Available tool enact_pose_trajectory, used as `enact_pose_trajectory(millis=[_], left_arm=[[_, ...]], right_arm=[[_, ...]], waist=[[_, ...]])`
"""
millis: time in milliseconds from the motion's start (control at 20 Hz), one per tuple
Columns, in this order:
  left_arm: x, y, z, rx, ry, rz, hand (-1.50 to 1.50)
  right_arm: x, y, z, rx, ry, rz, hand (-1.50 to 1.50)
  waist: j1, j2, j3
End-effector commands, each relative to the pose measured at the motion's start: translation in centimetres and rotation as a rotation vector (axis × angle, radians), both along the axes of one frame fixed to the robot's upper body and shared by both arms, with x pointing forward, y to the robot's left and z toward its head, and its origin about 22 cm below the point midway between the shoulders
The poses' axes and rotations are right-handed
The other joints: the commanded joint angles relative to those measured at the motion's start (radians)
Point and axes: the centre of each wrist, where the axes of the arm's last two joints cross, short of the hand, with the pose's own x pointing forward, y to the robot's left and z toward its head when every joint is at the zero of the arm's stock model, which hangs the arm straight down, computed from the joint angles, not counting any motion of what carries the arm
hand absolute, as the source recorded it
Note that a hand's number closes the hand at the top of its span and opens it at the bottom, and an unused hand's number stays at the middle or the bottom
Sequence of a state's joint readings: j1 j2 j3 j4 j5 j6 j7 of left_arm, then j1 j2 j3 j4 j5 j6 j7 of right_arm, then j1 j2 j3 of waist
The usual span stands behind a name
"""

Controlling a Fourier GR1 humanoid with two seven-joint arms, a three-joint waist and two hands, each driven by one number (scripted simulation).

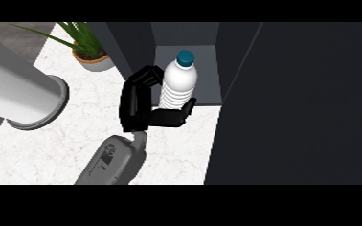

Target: Pick up the bottled water, place it into the cabinet and close the cabinet

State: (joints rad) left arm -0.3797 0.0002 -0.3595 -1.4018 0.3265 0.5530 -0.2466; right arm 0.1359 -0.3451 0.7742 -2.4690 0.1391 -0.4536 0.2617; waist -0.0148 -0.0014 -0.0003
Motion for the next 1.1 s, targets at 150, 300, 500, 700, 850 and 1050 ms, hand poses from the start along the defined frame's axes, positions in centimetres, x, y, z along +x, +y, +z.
enact_pose_trajectory(millis=[150, 300, 500, 700, 850, 1050], left_arm=[[4.0, -0.4, 1.6, 0.069, 0.013, 0.046, 1.5], [7.0, -0.6, 3.6, 0.117, 0.012, 0.086, 1.5], [7.4, -1.7, 1.9, 0.177, 0.032, 0.089, 1.5], [9.0, -1.0, 0.7, 0.226, 0.087, 0.096, 1.5], [10.2, -1.0, 2.4, 0.239, 0.092, 0.163, 1.5], [11.2, -0.4, 0.0, 0.283, 0.116, 0.17, 1.5]], right_arm=[[-2.2, -1.5, 1.6, 0.012, -0.051, -0.018, -1.5], [-2.2, -1.2, 2.4, 0.024, -0.03, -0.017, -1.5], [-0.5, -0.8, 0.4, 0.012, -0.044, -0.018, -1.5], [-0.9, -0.8, 1.2, 0.026, -0.057, -0.014, -1.5], [-2.2, -1.8, 2.5, 0.032, -0.06, -0.008, -1.5], [-2.0, -1.5, 1.5, 0.027, -0.041, -0.005, -1.5]], waist=[[-0.002, 0.0, 0.0], [-0.01, 0.002, -0.001], [-0.003, 0.003, 0.0], [-0.002, 0.003, 0.0], [-0.004, 0.0, 0.0], [-0.015, 0.005, 0.0]])
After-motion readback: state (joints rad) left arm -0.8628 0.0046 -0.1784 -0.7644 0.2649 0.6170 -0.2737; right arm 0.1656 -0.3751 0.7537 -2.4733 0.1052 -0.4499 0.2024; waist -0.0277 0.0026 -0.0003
